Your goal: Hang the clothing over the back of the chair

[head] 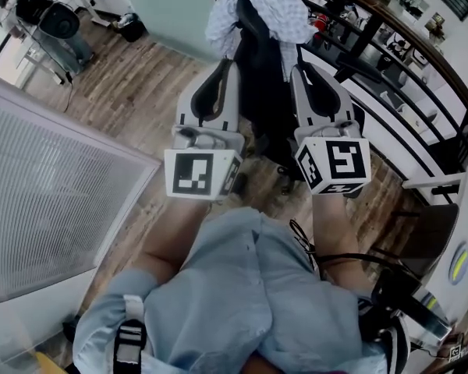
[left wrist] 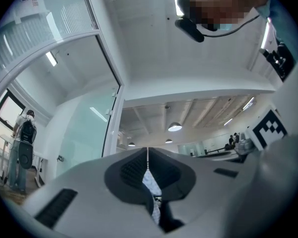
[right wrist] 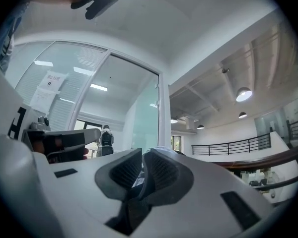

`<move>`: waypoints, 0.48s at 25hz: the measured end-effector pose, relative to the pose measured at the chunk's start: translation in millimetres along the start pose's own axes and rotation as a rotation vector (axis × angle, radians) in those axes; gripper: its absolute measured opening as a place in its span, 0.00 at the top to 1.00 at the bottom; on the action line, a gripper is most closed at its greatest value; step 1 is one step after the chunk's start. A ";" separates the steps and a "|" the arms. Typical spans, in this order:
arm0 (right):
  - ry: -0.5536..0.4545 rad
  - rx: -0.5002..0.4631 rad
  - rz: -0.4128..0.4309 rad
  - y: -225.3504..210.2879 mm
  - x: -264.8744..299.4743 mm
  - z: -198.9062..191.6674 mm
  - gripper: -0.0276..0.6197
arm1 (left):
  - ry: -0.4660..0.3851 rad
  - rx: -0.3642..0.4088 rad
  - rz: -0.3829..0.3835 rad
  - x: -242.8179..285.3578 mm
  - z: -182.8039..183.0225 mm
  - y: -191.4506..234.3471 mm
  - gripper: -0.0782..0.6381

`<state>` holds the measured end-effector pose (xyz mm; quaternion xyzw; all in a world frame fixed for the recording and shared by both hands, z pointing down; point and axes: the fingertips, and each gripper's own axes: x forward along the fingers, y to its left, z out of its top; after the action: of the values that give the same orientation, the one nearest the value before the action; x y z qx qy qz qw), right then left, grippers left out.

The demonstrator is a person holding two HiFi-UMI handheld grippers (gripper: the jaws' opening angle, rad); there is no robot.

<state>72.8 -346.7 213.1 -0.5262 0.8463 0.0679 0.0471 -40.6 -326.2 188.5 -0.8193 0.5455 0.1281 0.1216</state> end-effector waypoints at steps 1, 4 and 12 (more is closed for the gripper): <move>-0.005 -0.002 -0.003 -0.1 0.6 2.5 0.87 | 0.001 0.000 0.005 0.4 1.2 1.3 0.87; -0.018 -0.011 -0.008 -0.2 2.3 8.5 0.90 | 0.005 0.006 0.018 2.2 5.0 4.6 0.87; -0.026 -0.051 -0.009 6.8 5.9 13.1 0.93 | 0.016 0.017 0.027 2.2 3.9 8.0 0.87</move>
<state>64.2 -346.9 199.7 -0.5300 0.8413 0.0963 0.0450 -47.5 -329.8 183.7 -0.8118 0.5586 0.1185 0.1225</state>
